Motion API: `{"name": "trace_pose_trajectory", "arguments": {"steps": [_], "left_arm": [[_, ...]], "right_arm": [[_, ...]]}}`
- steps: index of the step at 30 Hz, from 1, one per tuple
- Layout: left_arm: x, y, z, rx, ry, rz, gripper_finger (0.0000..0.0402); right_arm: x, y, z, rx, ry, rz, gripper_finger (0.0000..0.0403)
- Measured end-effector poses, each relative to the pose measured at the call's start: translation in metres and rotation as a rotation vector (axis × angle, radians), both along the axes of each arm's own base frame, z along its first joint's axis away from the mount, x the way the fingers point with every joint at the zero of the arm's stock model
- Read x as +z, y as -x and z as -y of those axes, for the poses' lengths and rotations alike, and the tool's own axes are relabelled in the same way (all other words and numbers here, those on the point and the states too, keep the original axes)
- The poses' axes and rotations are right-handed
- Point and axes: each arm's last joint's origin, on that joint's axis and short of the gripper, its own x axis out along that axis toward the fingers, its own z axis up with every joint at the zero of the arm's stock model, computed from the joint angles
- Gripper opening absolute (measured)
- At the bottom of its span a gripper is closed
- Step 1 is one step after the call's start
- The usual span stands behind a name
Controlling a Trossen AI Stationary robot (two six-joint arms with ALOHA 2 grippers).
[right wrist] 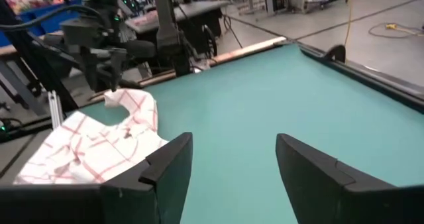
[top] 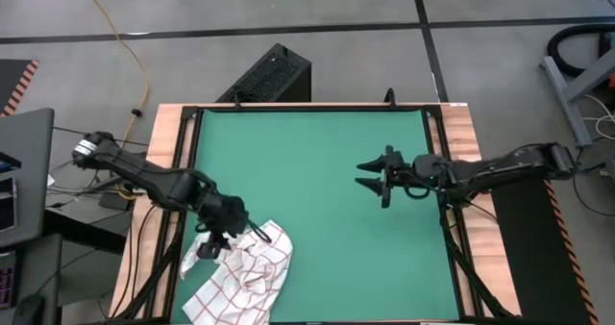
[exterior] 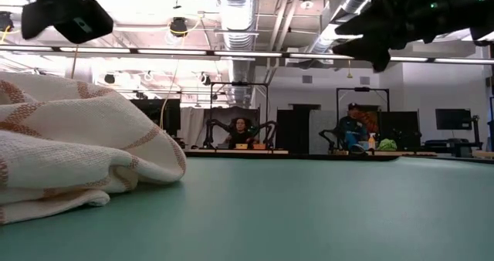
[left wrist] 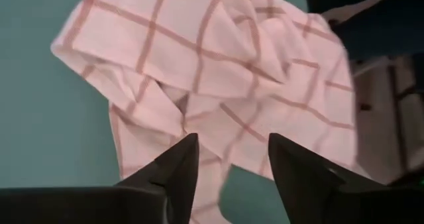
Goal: Roll towel into tight, uniform cylinder
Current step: Roll the white patterned towel
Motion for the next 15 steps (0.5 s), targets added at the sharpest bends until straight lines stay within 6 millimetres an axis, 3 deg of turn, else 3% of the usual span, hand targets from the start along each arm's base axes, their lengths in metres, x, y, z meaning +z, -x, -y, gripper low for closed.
{"name": "trace_pose_trajectory", "arguments": {"steps": [10, 15], "left_arm": [[-0.020, -0.006, 0.039, -0.044, -0.303, 0.144, 0.0182], [-0.042, 0.001, 0.049, -0.027, -0.252, 0.190, 0.0182]], "right_arm": [[-0.008, -0.006, 0.000, 0.000, -0.001, -0.043, 0.0243], [-0.007, -0.006, 0.000, -0.001, -0.001, -0.039, 0.0243]]}}
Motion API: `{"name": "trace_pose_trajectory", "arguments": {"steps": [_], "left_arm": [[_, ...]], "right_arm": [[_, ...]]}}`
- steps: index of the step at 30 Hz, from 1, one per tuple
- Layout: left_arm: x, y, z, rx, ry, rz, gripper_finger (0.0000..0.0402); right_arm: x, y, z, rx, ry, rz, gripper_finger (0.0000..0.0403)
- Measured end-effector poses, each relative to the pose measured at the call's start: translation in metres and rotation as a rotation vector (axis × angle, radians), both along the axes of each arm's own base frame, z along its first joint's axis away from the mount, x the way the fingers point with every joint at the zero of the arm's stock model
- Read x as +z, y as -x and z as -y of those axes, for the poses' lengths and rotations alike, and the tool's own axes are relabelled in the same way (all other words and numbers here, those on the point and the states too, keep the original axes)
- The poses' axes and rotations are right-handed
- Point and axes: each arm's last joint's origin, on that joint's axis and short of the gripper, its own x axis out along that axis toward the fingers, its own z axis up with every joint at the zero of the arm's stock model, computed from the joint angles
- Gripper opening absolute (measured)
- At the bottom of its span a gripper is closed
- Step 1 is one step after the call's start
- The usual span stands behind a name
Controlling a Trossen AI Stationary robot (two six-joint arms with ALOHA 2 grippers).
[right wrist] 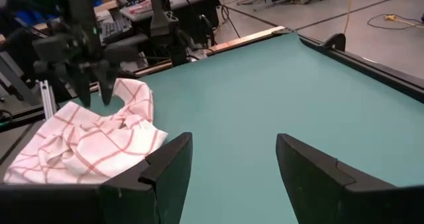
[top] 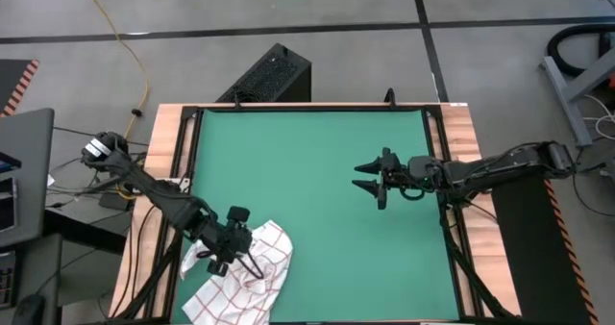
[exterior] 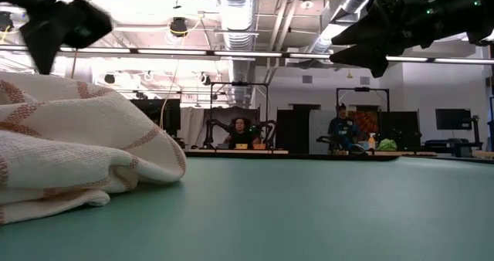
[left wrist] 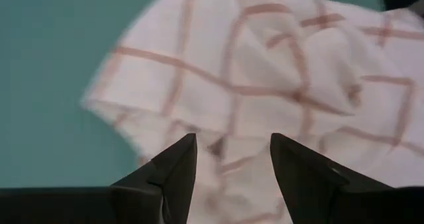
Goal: Roll towel into tight, uniform cylinder
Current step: Roll the white patterned towel
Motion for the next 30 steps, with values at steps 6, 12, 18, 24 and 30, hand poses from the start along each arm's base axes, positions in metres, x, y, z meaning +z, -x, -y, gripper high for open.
{"name": "trace_pose_trajectory", "arguments": {"steps": [6, 12, 18, 24, 30], "left_arm": [[-0.026, 0.004, 0.003, 0.010, 0.067, 0.054, 0.0178], [-0.045, 0.014, -0.002, -0.032, 0.059, -0.014, 0.0173], [-0.059, 0.021, -0.006, -0.038, 0.006, -0.019, 0.0173], [-0.062, 0.022, -0.008, -0.067, -0.018, 0.014, 0.0173], [-0.062, 0.019, -0.005, -0.105, 0.003, 0.058, 0.0161]], "right_arm": [[0.000, 0.000, 0.000, 0.000, 0.000, -0.001, 0.0243], [0.000, 0.000, 0.000, -0.001, 0.000, -0.001, 0.0240], [0.000, 0.000, 0.000, -0.001, 0.000, -0.001, 0.0240], [0.000, 0.000, 0.000, -0.002, 0.000, -0.002, 0.0240], [0.000, 0.000, 0.000, -0.003, 0.001, -0.003, 0.0240]]}}
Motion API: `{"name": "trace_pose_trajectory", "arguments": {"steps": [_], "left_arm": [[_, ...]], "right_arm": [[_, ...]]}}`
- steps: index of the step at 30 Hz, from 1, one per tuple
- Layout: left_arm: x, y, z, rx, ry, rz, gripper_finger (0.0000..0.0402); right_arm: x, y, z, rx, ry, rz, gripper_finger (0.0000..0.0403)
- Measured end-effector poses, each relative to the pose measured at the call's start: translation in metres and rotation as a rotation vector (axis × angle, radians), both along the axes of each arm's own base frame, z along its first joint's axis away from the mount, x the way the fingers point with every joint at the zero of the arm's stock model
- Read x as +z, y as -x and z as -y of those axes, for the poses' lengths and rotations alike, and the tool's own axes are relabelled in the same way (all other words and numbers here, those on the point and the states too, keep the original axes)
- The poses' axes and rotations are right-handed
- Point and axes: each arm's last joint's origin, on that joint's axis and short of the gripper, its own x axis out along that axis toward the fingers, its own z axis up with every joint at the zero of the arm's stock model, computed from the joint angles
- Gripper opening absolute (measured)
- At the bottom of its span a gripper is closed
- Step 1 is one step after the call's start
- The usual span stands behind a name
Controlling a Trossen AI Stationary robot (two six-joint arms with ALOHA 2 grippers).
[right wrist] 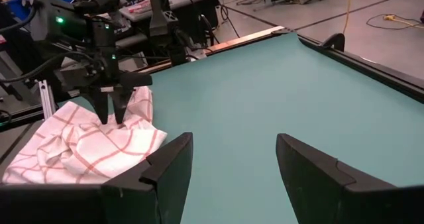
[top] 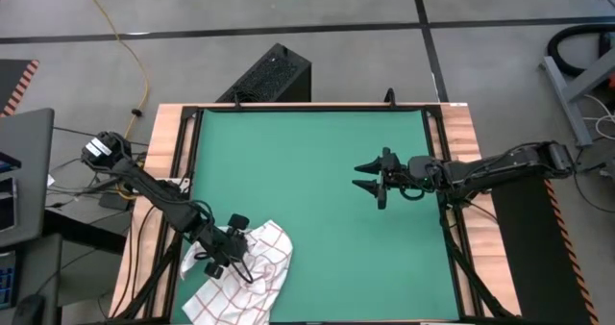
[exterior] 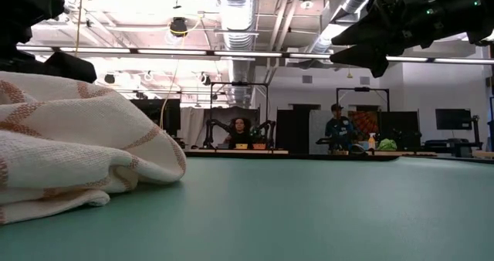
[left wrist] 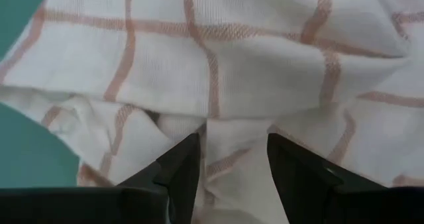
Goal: Roll towel into tight, uniform cylinder
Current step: Roll the white patterned towel
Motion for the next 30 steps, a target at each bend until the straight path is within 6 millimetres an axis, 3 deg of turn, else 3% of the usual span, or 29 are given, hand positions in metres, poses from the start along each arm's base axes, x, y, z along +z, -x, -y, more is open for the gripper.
{"name": "trace_pose_trajectory", "arguments": {"steps": [11, 26, 30], "left_arm": [[-0.008, 0.003, -0.006, -0.011, -0.043, -0.011, 0.0052], [-0.009, 0.000, -0.012, 0.029, 0.012, -0.063, 0.0003], [0.009, -0.009, -0.017, 0.138, 0.051, -0.070, 0.0001]], "right_arm": [[0.000, 0.000, 0.000, -0.004, 0.001, 0.000, 0.0239], [0.001, 0.000, 0.000, -0.003, 0.000, 0.007, 0.0240], [0.006, -0.001, 0.000, -0.003, -0.002, 0.069, 0.0240]]}}
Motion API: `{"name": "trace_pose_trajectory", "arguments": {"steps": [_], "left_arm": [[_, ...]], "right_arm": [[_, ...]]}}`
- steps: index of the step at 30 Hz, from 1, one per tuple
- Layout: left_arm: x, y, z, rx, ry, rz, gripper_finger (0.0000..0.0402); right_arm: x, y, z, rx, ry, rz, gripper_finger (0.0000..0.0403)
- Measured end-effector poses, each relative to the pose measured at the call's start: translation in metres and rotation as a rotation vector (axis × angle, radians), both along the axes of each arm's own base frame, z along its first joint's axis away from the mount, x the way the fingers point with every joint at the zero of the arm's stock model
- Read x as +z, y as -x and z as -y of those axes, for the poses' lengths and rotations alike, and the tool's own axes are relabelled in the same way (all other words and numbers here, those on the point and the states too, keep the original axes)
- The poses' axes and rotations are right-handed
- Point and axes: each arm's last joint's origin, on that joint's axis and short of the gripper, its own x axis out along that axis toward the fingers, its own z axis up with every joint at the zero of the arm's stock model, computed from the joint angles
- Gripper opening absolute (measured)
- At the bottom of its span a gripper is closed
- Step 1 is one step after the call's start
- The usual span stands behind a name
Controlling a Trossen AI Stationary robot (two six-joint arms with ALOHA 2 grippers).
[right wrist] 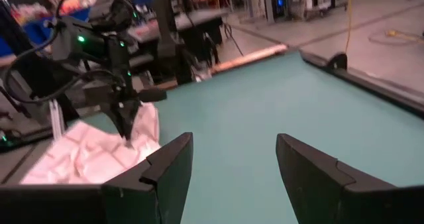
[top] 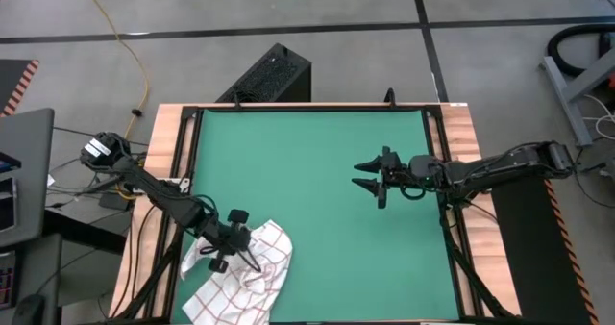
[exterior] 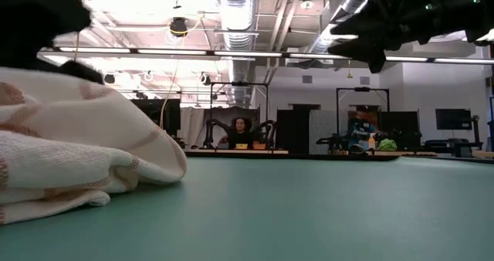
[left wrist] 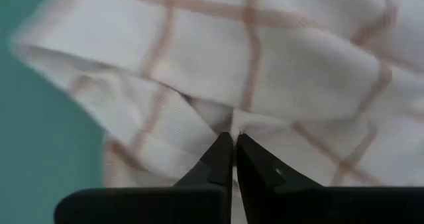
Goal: Roll towel into tight, uniform cylinder
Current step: Roll the white patterned towel
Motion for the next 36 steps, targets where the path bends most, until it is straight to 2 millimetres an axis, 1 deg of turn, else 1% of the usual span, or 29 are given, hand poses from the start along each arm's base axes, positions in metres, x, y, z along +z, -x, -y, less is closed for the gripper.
{"name": "trace_pose_trajectory", "arguments": {"steps": [4, 6, 11, 14, 17, 19, 21, 23, 25, 29, 32, 34, 36], "left_arm": [[0.024, -0.003, -0.009, 0.031, -0.060, -0.029, 0.0000], [0.039, -0.003, -0.014, 0.046, -0.093, -0.032, 0.0000], [0.086, -0.007, -0.031, 0.069, -0.213, 0.019, 0.0000], [0.118, -0.014, -0.042, 0.075, -0.267, 0.102, 0.0000], [0.146, -0.022, -0.053, 0.071, -0.285, 0.190, 0.0000], [0.160, -0.025, -0.060, 0.066, -0.289, 0.231, 0.0000], [0.167, -0.027, -0.065, 0.067, -0.291, 0.249, 0.0000], [0.170, -0.028, -0.070, 0.078, -0.283, 0.253, 0.0000], [0.171, -0.028, -0.073, 0.079, -0.267, 0.248, 0.0000], [0.169, -0.027, -0.073, 0.048, -0.201, 0.212, 0.0000], [0.168, -0.025, -0.073, 0.055, -0.196, 0.186, 0.0000], [0.167, -0.025, -0.075, 0.061, -0.220, 0.185, 0.0000], [0.167, -0.026, -0.078, 0.071, -0.233, 0.181, 0.0000]], "right_arm": [[0.006, 0.000, 0.000, 0.000, -0.001, 0.063, 0.0240], [0.009, 0.000, 0.000, 0.000, -0.002, 0.094, 0.0240], [0.015, 0.000, 0.000, 0.000, 0.003, 0.154, 0.0240], [0.022, -0.002, 0.000, 0.001, 0.042, 0.163, 0.0240], [0.034, -0.012, 0.000, 0.002, 0.129, 0.160, 0.0240], [0.041, -0.026, -0.001, 0.008, 0.186, 0.137, 0.0240], [0.045, -0.042, -0.002, 0.013, 0.228, 0.096, 0.0240], [0.049, -0.060, -0.002, 0.017, 0.237, 0.057, 0.0240], [0.047, -0.079, -0.001, 0.044, 0.238, -0.004, 0.0240], [0.038, -0.116, 0.003, 0.234, 0.243, -0.126, 0.0236], [0.032, -0.139, 0.007, 0.383, 0.248, -0.171, 0.0227], [0.033, -0.151, 0.009, 0.473, 0.277, -0.153, 0.0219], [0.039, -0.161, 0.010, 0.565, 0.344, -0.111, 0.0213]]}}
